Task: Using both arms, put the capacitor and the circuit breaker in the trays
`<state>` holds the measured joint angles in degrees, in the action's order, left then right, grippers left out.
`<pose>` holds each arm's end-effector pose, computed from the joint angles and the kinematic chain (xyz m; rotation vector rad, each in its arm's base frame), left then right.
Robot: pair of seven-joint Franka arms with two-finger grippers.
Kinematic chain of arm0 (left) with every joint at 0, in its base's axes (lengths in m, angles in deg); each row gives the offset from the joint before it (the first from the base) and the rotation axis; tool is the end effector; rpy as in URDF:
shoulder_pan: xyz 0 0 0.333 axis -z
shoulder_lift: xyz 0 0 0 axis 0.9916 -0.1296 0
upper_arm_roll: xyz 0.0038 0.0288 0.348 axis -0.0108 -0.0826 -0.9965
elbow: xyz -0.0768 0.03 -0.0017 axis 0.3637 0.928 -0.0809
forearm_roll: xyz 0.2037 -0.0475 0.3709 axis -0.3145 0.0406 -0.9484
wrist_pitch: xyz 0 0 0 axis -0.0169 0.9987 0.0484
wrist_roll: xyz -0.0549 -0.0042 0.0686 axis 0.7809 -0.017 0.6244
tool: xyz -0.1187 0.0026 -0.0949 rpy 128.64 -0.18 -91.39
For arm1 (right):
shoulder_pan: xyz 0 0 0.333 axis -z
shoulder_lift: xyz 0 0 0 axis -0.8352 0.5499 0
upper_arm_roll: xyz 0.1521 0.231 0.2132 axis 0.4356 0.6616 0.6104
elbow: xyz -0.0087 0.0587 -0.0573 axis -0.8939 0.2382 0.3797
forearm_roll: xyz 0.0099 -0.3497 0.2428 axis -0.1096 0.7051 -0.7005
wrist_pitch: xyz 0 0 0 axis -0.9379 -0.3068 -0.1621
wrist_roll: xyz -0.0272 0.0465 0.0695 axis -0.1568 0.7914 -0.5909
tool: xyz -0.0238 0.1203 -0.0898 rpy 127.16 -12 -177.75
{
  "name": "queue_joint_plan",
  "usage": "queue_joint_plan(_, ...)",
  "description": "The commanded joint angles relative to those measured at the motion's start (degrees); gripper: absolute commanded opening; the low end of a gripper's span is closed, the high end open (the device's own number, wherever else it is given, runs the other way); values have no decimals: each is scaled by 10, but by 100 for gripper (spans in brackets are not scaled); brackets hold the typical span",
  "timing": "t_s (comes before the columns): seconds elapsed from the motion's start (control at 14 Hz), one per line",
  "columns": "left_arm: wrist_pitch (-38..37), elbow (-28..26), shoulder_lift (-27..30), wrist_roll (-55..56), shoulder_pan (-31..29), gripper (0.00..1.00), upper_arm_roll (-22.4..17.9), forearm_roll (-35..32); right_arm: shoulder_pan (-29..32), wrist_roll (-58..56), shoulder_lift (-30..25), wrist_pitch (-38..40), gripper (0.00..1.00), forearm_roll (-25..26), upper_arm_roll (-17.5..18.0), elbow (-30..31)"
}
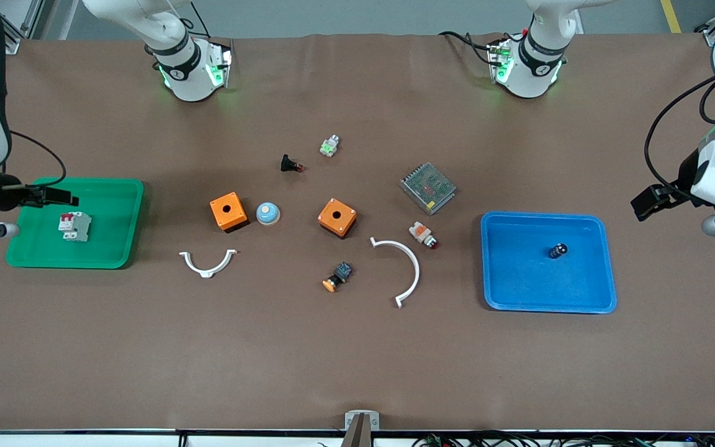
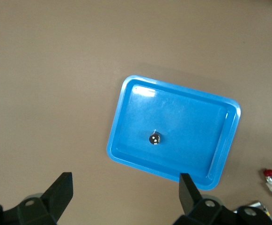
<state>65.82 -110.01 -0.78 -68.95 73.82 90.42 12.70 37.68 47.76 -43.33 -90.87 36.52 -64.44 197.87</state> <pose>0.6340 -0.0301 0.5626 -2.9754 -0.2692 -0.1131 0.5642 -0.1400 0.3904 -2.9839 0.1093 0.3866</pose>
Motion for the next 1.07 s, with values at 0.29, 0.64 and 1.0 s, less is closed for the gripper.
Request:
queue_joint_plan(0.29, -87, 9, 49, -73, 74, 100, -74, 49, -150, 275, -69, 177, 100, 24, -1, -115)
queue_joint_plan(0.64, -109, -5, 75, -115, 78, 100, -101, 94, -154, 267, -62, 194, 100, 25, -2, -205)
queue_joint_plan(1.0, -104, -3, 69, -108, 90, 100, -91, 89, -202, 267, -64, 173, 100, 83, -1, -259)
